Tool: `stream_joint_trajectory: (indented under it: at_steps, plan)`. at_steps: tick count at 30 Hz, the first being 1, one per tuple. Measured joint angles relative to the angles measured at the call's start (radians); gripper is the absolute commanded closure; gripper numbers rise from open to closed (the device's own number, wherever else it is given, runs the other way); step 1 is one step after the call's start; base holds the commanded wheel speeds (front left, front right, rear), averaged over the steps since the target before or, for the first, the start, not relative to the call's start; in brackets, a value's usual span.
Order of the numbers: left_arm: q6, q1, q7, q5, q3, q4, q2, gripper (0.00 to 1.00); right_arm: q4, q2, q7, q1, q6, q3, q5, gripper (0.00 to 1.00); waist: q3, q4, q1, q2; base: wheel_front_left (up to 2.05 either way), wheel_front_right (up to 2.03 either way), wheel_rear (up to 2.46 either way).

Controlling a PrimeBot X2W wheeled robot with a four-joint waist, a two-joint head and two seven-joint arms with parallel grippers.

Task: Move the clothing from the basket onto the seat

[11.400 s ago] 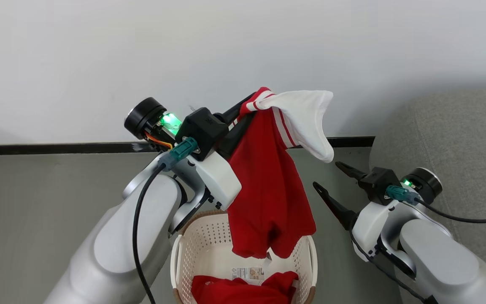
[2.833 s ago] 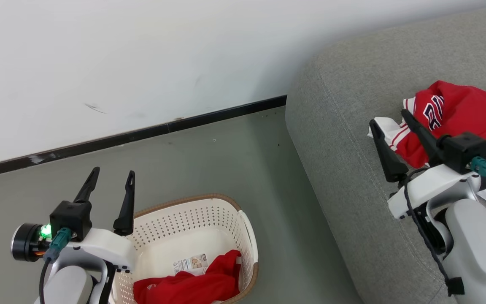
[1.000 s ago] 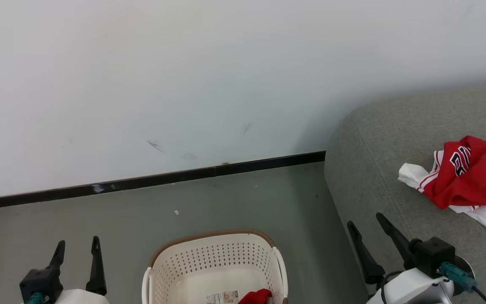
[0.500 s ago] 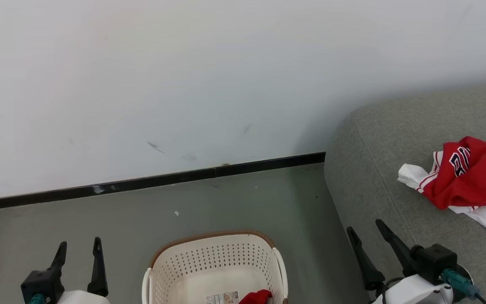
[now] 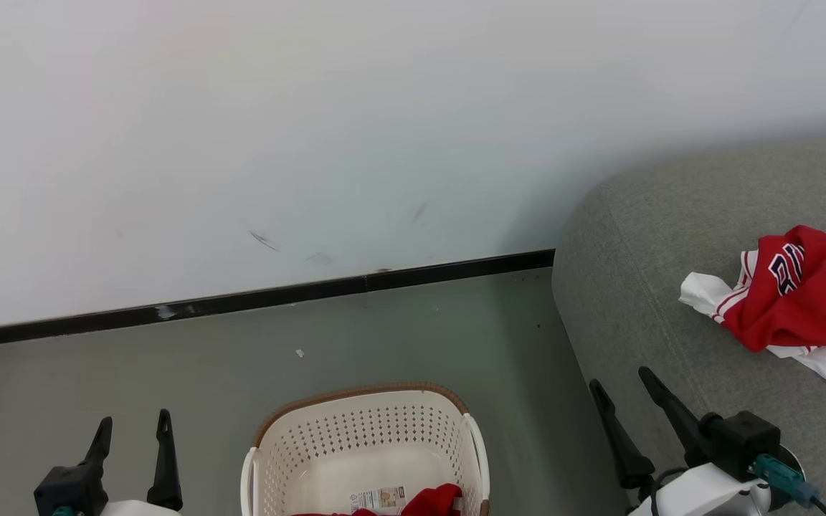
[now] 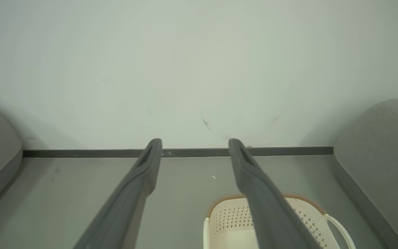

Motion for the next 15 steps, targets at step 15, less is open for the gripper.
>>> stream_joint_trajectory:
  at_steps: [15]
  plan:
    - [-0.015,-0.002,0.020,0.049,-0.033,0.001,0.051,0.00,-0.030,0.000,0.000,-0.006,0.000,-0.019,0.012,0.00,0.041,0.001,0.0000,0.0000,0.00,0.00,0.00]
